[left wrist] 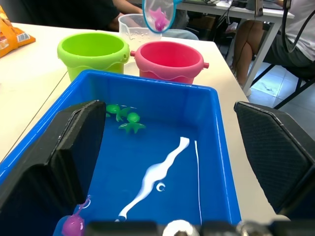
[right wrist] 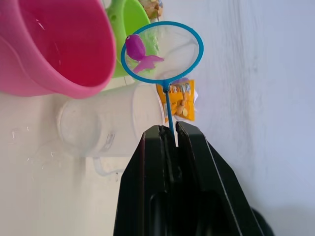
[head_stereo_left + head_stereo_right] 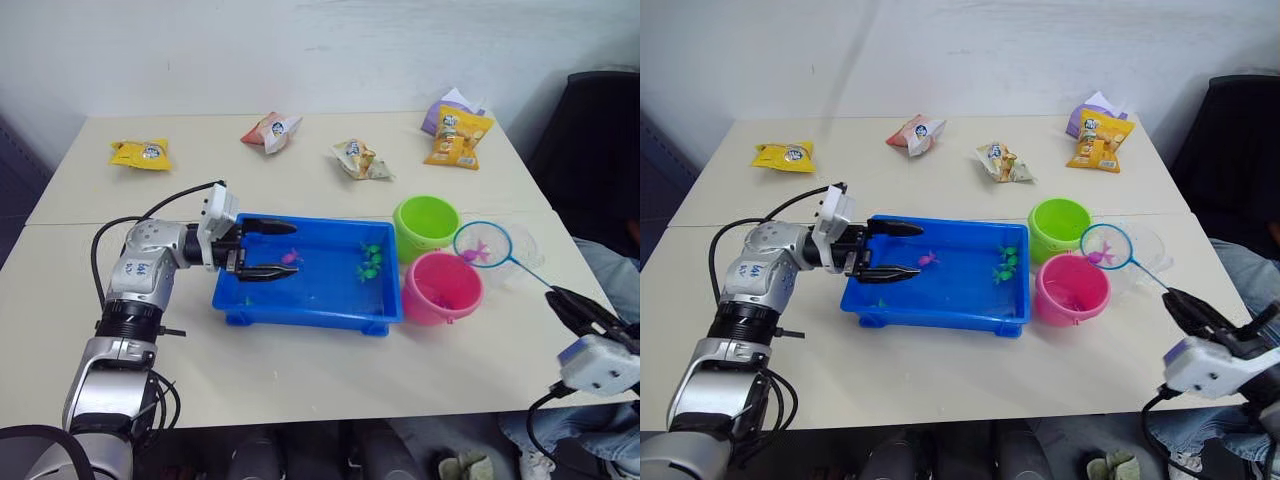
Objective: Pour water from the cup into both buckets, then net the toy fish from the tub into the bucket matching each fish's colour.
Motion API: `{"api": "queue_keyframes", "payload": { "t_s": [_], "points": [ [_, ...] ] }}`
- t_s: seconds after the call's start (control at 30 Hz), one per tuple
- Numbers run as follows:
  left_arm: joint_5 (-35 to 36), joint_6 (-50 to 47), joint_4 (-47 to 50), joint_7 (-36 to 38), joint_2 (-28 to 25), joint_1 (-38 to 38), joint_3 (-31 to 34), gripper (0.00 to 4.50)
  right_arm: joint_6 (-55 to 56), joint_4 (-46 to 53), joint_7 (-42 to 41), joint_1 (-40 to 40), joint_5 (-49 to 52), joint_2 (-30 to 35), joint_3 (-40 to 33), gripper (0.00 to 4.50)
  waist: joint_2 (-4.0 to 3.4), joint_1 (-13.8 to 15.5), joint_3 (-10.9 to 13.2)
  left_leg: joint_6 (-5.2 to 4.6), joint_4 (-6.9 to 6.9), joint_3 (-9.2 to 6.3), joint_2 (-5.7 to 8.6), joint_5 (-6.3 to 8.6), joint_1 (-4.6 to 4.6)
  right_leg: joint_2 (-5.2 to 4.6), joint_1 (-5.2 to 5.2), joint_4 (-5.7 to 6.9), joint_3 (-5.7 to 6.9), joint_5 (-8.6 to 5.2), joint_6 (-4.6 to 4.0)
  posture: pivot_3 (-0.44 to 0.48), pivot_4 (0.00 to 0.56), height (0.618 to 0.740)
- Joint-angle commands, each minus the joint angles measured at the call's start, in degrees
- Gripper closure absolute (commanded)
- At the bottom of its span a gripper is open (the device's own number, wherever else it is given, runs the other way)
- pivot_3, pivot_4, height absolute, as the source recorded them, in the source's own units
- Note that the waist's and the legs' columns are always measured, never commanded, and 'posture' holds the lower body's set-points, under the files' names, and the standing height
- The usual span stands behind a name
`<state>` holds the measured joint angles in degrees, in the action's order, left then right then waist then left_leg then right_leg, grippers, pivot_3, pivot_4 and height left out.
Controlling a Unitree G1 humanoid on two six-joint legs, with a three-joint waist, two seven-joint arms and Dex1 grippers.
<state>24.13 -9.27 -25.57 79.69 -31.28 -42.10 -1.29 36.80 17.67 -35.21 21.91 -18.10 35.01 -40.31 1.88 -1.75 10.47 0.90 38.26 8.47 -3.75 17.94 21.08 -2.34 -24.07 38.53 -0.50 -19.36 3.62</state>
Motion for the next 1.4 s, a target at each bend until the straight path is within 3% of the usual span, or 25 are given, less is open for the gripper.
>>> {"api": "queue_keyframes", "payload": {
  "t_s": [0.03, 0.2, 0.4, 0.7, 0.83, 0.93, 1.07, 1.2, 1.27, 1.4],
  "points": [
    [-0.4, 0.9, -0.3, 0.5, -0.5, -1.2, 1.0, 0.02, 9.5, -3.6, 10.8, -0.7, -10.7, 0.7, -0.2, 4.50, 0.00, 0.0, 0.0, 0.00, 0.01, 0.00, 0.00, 0.00, 0.01, -0.01, 0.00, 0.00, 0.00, 0.00, 0.00, 0.000, 0.150, 0.739],
    [-0.5, 0.7, 0.8, -0.4, -0.4, -0.4, 1.1, 0.02, 12.4, -5.4, 19.9, 0.0, -21.0, 1.6, -0.1, 4.50, 0.00, 0.0, 0.0, 0.02, 0.02, 0.01, 0.01, -0.01, 0.00, -0.06, 0.00, 0.03, 0.00, -0.01, -0.01, 0.000, 0.150, 0.739],
    [-0.9, 0.6, 1.6, -0.6, -0.8, 0.8, 0.9, 0.02, 11.9, -2.2, 26.5, 0.8, -24.4, 1.6, -1.0, 4.50, -0.01, -0.1, 0.0, 0.06, 0.00, 0.01, -0.01, -0.03, -0.01, -0.07, 0.00, 0.03, -0.01, -0.01, -0.02, 0.000, 0.150, 0.739],
    [-1.0, 0.3, 2.2, 0.2, -0.1, 1.4, 0.3, 0.02, 5.8, 6.5, 27.6, 5.6, -25.4, -4.4, 3.4, 4.50, -0.04, 0.0, 0.0, 0.12, 0.02, -0.05, -0.02, -0.06, -0.09, -0.06, 0.09, 0.10, 0.03, -0.05, -0.09, 0.000, 0.150, 0.739],
    [-1.1, 0.4, 1.7, 0.6, -0.1, 1.3, 0.3, 0.02, 1.2, 7.4, 28.0, 4.9, -24.7, -4.3, 1.5, 4.50, -0.04, 0.0, 0.0, 0.13, -0.07, -0.03, -0.01, -0.05, -0.49, -0.04, 0.45, 0.02, 0.02, -0.06, -0.10, 0.000, 0.150, 0.739],
    [-1.7, 1.2, 0.7, 1.3, 0.0, 0.9, -0.2, 0.02, 3.5, 7.1, 27.8, 7.5, -24.4, -4.1, 5.4, 4.50, -0.03, 0.0, 0.0, 0.14, -0.15, -0.04, 0.00, -0.04, -0.64, -0.05, 0.58, -0.01, 0.02, -0.07, -0.12, 0.000, 0.150, 0.739],
    [-1.3, 1.5, 0.6, 1.4, -0.6, 1.2, 1.0, 0.02, -0.5, 10.6, 23.8, 7.2, -12.7, -2.3, 4.5, 4.50, -0.04, -0.1, 0.0, 0.15, -0.16, -0.03, -0.01, -0.04, -0.65, -0.05, 0.58, 0.02, 0.01, -0.09, -0.14, 0.000, 0.150, 0.739],
    [-0.7, 2.2, 0.5, 1.7, -2.1, 2.6, 2.9, 0.02, -9.8, 14.8, 13.1, 6.4, 6.3, 2.3, 10.2, 4.50, -0.03, -0.7, 0.0, 0.14, -0.15, -0.03, -0.07, -0.04, -0.73, -0.03, 0.66, 0.03, 0.00, -0.08, -0.13, 0.000, 0.150, 0.739],
    [0.0, 2.7, 0.0, 1.4, -3.4, 3.7, 4.9, 0.02, -21.1, 19.1, 8.3, 4.0, 19.5, 4.4, 14.3, 4.50, -0.03, -0.7, 0.0, 0.15, -0.20, -0.09, -0.11, -0.04, -0.75, -0.01, 0.68, 0.03, 0.01, -0.09, -0.15, 0.000, 0.150, 0.739],
    [0.6, 2.3, 0.2, -0.4, -5.5, 6.1, 8.1, 0.02, -44.7, 23.7, 4.8, -7.7, 35.1, 8.7, 21.7, 4.50, -0.02, -1.2, 0.0, 0.14, -0.17, -0.11, -0.18, -0.04, -0.75, -0.05, 0.68, 0.07, 0.01, -0.09, -0.16, 0.000, 0.150, 0.739]
  ]
}}
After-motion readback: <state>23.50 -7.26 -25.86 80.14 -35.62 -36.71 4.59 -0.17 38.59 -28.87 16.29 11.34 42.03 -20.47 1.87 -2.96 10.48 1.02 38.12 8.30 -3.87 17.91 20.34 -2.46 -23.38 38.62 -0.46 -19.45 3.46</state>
